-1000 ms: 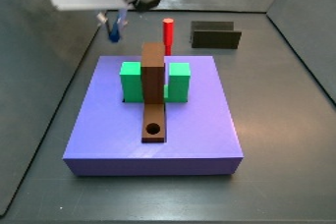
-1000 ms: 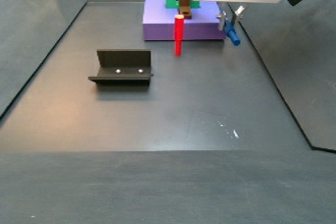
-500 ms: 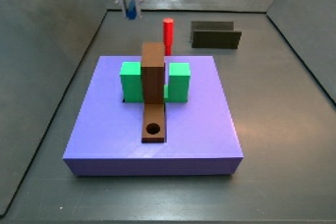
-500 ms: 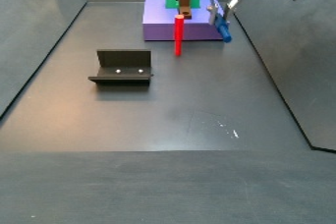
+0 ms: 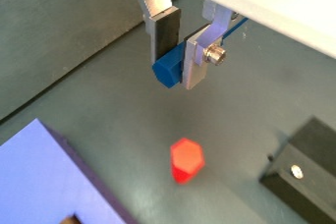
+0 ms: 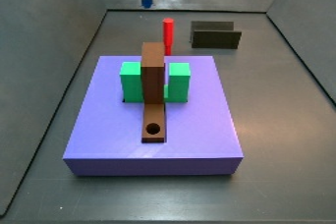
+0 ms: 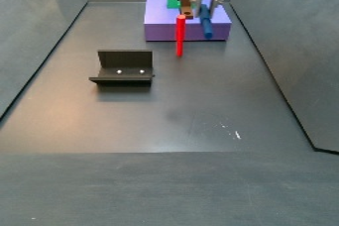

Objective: Pick up the blue object. Move up. Place the blue object on the fixture. Regrasp the blue object. Move to above the board. Insert the blue object.
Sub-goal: Place the blue object on the fixture.

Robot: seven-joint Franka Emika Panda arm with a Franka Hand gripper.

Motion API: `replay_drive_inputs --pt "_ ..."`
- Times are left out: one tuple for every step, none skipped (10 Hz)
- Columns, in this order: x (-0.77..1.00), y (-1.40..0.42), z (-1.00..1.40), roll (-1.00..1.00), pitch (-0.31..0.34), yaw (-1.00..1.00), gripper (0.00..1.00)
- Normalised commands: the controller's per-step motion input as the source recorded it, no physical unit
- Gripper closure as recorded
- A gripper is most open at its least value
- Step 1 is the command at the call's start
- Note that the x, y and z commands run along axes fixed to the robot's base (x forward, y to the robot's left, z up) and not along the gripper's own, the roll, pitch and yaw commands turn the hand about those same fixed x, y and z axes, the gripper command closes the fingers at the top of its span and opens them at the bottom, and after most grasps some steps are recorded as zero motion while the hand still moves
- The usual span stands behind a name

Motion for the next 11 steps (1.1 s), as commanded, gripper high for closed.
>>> replay_drive_inputs --pt "0.67 0.03 0.11 -1.0 0.103 -0.27 1.0" --pt "0.69 0.07 0.04 -0.95 0.117 -0.24 1.0" --pt "0.7 0.08 0.02 -0.94 0.117 -0.23 1.0" --pt "0.7 0.14 0.0 -0.99 0.057 -0.14 1.0" --pt "0.69 0.31 0.0 -1.0 0.0 0.0 1.0" --pt "0.64 0.43 0.0 -0.98 0.0 0.0 1.0" --pt "0.63 0.41 0.0 -1.0 0.0 0.0 1.0" --pt "0.68 0.32 0.01 -1.0 0.0 0.0 1.0" --pt "0.83 0.05 0.17 -0.71 0.171 0.0 1.0" --pt "0.99 -0.06 0.04 -0.2 0.363 0.01 1.0" --pt "1.0 -0.03 -0.07 -0.17 0.277 0.0 1.0"
